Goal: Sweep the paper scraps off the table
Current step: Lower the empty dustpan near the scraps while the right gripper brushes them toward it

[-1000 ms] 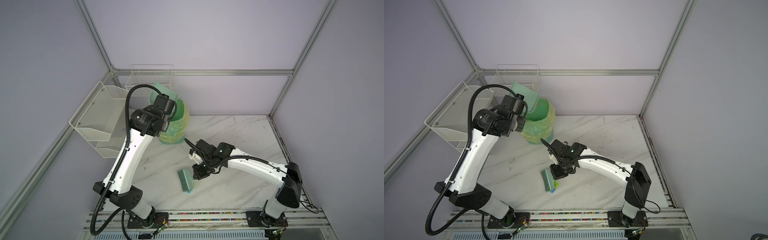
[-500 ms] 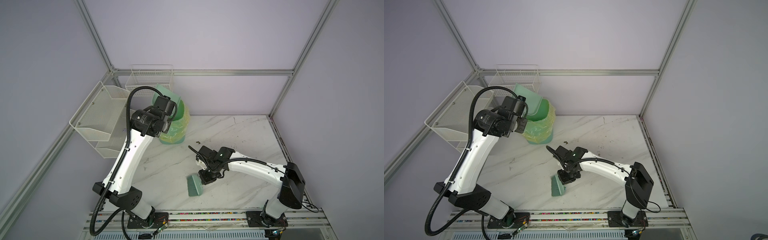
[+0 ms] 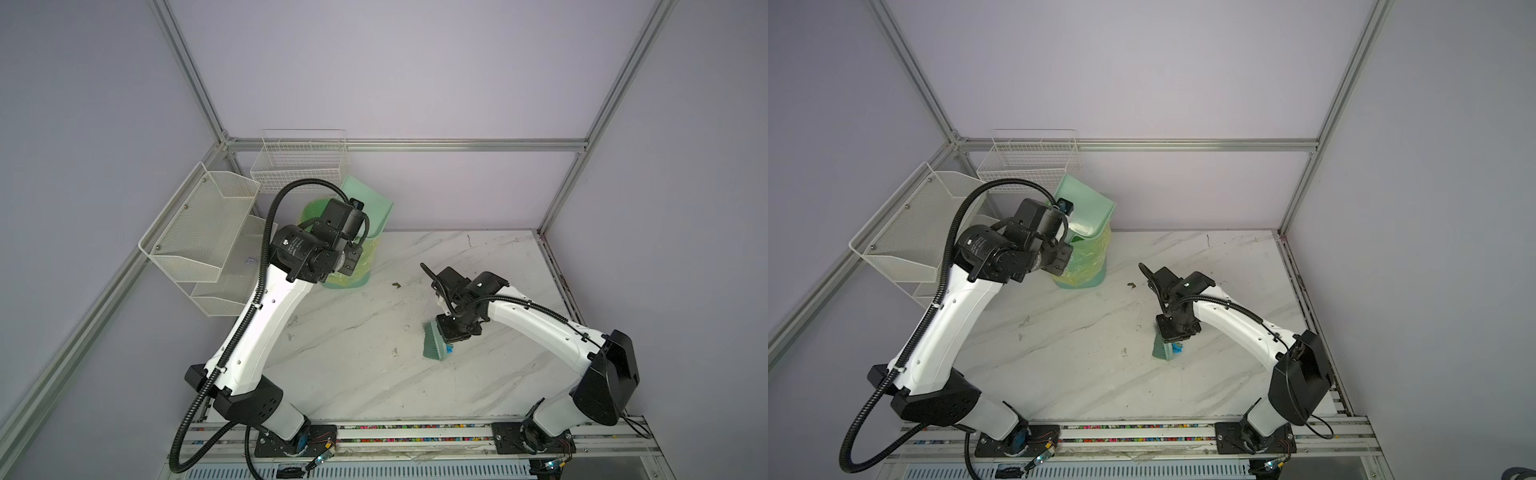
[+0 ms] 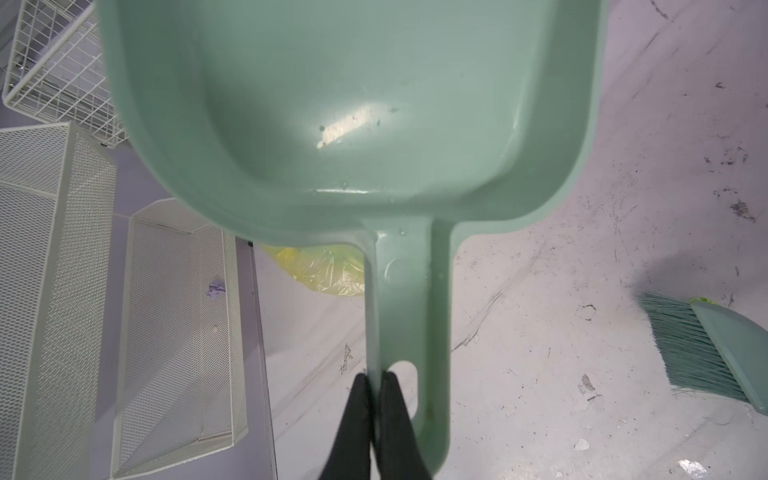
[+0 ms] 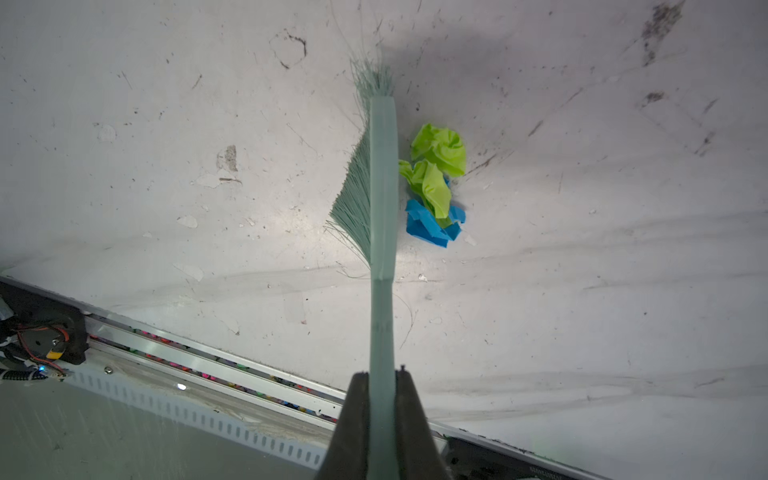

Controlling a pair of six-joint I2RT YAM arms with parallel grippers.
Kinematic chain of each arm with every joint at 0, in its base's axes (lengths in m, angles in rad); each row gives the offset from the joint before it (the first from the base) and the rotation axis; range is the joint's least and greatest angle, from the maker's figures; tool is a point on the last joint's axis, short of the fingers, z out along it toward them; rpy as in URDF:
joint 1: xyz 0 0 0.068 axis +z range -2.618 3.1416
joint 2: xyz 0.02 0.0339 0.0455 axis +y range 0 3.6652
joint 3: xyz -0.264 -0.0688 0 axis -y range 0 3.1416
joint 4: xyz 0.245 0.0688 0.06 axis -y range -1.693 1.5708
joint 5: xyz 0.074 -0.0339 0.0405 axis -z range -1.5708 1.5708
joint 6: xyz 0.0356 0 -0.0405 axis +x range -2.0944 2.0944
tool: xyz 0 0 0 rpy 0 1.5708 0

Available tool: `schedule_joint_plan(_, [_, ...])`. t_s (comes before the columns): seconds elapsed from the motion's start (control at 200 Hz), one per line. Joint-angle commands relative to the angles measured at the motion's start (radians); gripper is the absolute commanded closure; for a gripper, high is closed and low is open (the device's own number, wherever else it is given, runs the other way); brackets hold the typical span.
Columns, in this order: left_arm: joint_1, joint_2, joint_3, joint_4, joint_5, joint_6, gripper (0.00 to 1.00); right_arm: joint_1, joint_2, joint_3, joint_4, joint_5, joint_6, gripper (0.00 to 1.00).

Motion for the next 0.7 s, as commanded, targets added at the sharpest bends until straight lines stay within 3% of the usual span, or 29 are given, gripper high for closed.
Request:
schedule_joint_plan(0.0, [-0.032,-0.032,-0.041,0.031,0.09,0.001,1.0,-0.006,-0.015,0.063,-0.092,0.005,0.002,1.0])
schedule_joint_plan(0.245, [-0.074,-0.06,-0.109,0.075,0.215,-0.029,1.0,-0.013,-0.028,0.218,-0.118,0.002,0.044,1.0])
schedule_joint_plan(0.695, [-0.104,-0.135,-0.361,0.173,0.371,-0.115,1.0,-0.067,-0.042,0.225,-0.119,0.066,0.059,1.0])
